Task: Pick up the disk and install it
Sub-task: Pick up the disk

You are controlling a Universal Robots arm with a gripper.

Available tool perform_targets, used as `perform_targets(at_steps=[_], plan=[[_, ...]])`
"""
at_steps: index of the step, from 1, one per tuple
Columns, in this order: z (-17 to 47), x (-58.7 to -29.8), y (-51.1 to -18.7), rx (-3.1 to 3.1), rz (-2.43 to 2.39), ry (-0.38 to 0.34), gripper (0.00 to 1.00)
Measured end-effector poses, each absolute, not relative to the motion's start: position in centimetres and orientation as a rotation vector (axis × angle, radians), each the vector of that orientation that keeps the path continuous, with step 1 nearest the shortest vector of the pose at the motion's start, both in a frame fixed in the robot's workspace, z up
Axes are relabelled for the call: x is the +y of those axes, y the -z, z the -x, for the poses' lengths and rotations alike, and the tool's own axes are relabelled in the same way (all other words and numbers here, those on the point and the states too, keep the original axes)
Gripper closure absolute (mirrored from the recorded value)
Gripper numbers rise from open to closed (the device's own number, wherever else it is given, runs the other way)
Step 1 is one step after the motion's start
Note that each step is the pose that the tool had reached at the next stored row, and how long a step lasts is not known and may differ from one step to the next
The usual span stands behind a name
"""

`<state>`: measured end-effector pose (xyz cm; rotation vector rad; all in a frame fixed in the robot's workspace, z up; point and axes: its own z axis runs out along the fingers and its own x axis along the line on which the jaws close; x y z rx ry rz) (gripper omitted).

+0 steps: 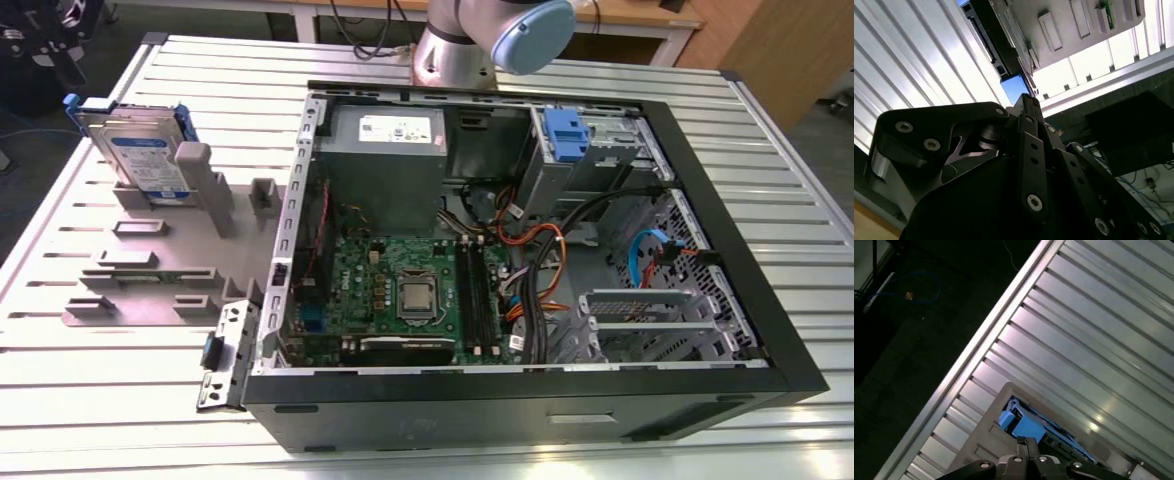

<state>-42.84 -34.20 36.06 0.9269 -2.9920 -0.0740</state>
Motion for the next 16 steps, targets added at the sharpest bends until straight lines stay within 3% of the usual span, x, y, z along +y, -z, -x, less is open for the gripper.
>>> perform_targets(at_steps=[16], plan=[[42.84, -34.20, -36.01, -2.861, -1.265, 0.071, 0.89]])
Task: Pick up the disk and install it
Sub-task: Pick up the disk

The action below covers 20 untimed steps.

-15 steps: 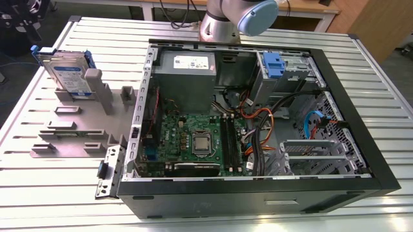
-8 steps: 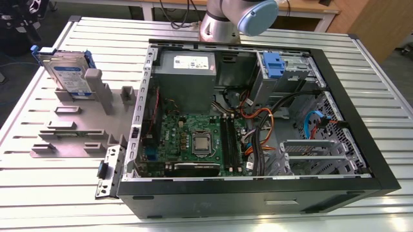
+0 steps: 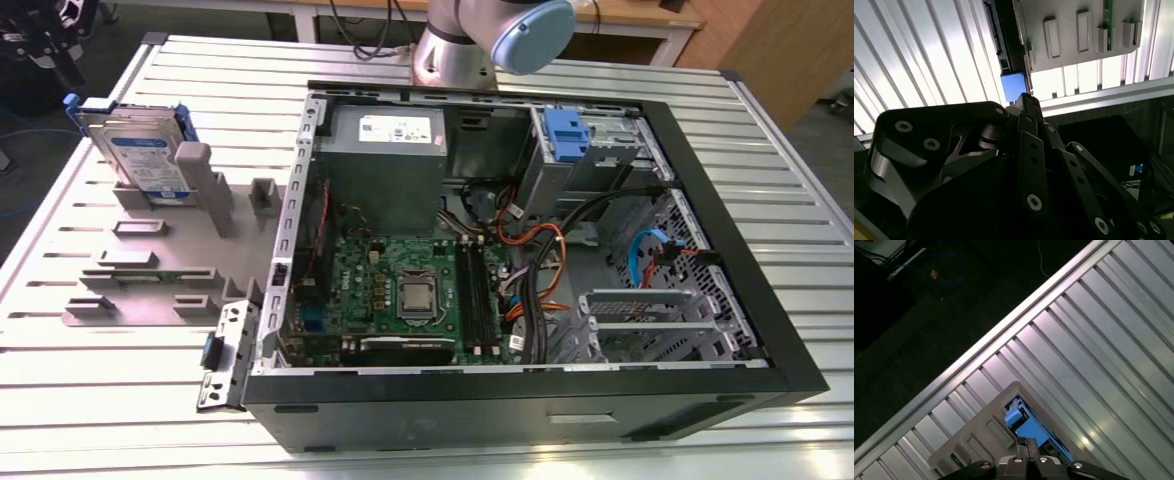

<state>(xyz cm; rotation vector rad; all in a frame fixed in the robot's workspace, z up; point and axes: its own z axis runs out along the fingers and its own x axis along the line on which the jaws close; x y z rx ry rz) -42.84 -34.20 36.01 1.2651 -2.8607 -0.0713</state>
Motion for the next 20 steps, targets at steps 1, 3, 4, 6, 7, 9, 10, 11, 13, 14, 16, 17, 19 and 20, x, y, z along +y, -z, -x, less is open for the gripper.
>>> perform_targets(at_steps=[1, 3, 4, 6, 7, 9, 10, 11, 13, 14, 16, 17, 19, 20], plan=[[42.84, -34.20, -36.00, -2.855, -1.278, 0.071, 0.89], [42.84, -34.20, -35.99, -2.847, -1.295, 0.071, 0.89], [42.84, -34.20, -35.99, -2.845, -1.301, 0.070, 0.89], [42.84, -34.20, -35.97, -2.840, -1.312, 0.070, 0.89], [42.84, -34.20, -35.95, -2.838, -1.317, 0.069, 0.89], [42.84, -34.20, -35.92, -2.833, -1.331, 0.068, 0.89], [42.84, -34.20, -35.90, -2.830, -1.339, 0.068, 0.89], [42.84, -34.20, -35.90, -2.827, -1.345, 0.067, 0.89], [42.84, -34.20, -35.89, -2.825, -1.348, 0.067, 0.89], [42.84, -34.20, -35.89, -2.823, -1.354, 0.067, 0.89], [42.84, -34.20, -35.89, -2.821, -1.359, 0.067, 0.89], [42.84, -34.20, -35.89, -2.821, -1.359, 0.067, 0.89], [42.84, -34.20, -35.89, -2.821, -1.360, 0.067, 0.89], [42.84, -34.20, -35.89, -2.821, -1.360, 0.067, 0.89]])
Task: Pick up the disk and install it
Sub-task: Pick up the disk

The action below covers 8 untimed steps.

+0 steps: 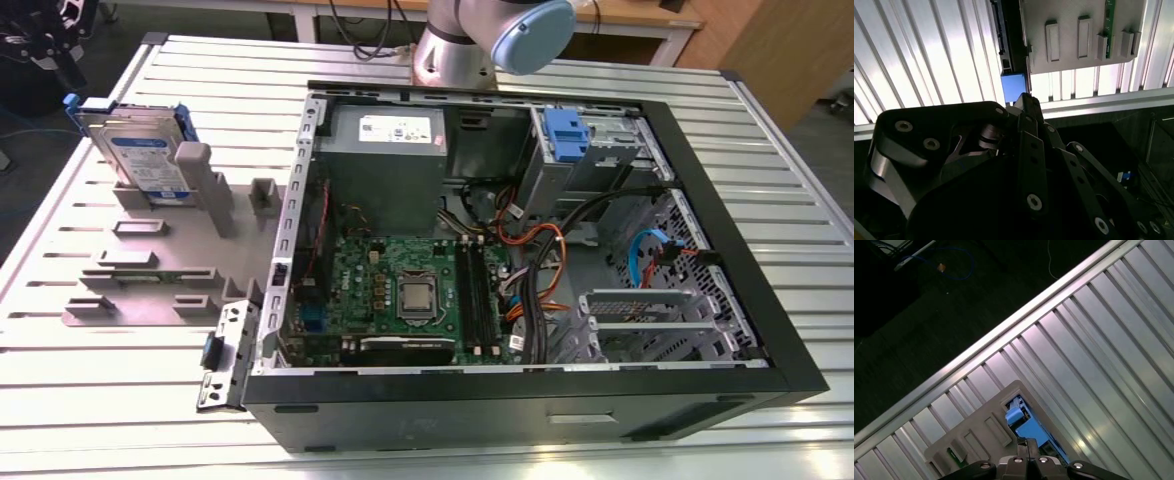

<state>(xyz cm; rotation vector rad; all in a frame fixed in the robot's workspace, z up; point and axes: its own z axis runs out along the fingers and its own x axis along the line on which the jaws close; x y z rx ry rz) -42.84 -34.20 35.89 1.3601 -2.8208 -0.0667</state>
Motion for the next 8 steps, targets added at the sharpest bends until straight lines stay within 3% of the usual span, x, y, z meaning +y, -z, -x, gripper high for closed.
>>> perform_targets(at_steps=[8], plan=[[42.84, -34.20, -35.88, -2.808, -1.386, 0.066, 0.89]])
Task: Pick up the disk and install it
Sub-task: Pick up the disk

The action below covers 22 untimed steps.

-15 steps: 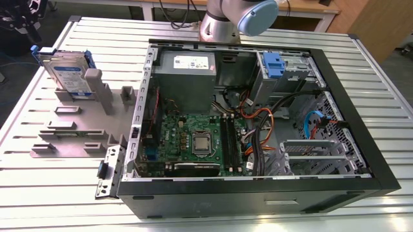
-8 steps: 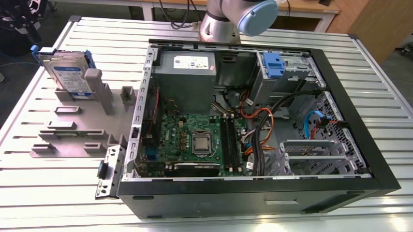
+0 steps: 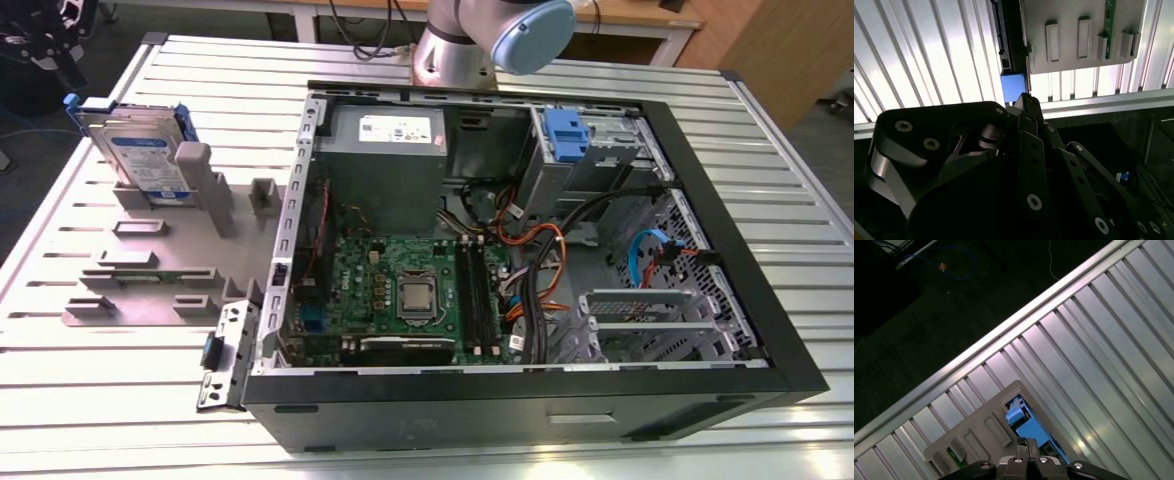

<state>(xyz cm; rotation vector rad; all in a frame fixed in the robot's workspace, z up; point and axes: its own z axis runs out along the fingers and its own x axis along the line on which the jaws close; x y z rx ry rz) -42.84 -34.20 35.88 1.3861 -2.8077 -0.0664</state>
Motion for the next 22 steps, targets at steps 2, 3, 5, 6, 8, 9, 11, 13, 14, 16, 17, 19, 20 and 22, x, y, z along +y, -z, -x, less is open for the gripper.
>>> perform_targets(at_steps=[2, 3, 5, 6, 8, 9, 11, 13, 14, 16, 17, 19, 20, 22], plan=[[42.84, -34.20, -35.81, -2.790, -1.423, 0.065, 0.89], [42.84, -34.20, -35.76, -2.782, -1.442, 0.064, 0.89], [42.84, -34.20, -35.70, -2.764, -1.477, 0.063, 0.89], [42.84, -34.21, -35.67, -2.755, -1.494, 0.062, 0.89], [42.84, -34.20, -35.62, -2.739, -1.528, 0.060, 0.89], [42.84, -34.19, -35.60, -2.732, -1.542, 0.059, 0.89], [42.84, -34.19, -35.56, -2.715, -1.572, 0.059, 0.89], [42.84, -34.19, -35.52, -2.690, -1.614, 0.058, 0.89], [42.84, -34.19, -35.48, -2.678, -1.636, 0.057, 0.89], [42.85, -34.19, -35.43, -2.659, -1.672, 0.050, 0.89], [42.85, -34.19, -35.41, -2.659, -1.680, 0.040, 0.89], [42.84, -34.19, -35.37, -2.661, -1.695, 0.021, 0.89], [42.84, -34.19, -35.35, -2.657, -1.705, 0.015, 0.89], [42.83, -34.19, -35.31, -2.633, -1.747, 0.013, 0.89]])
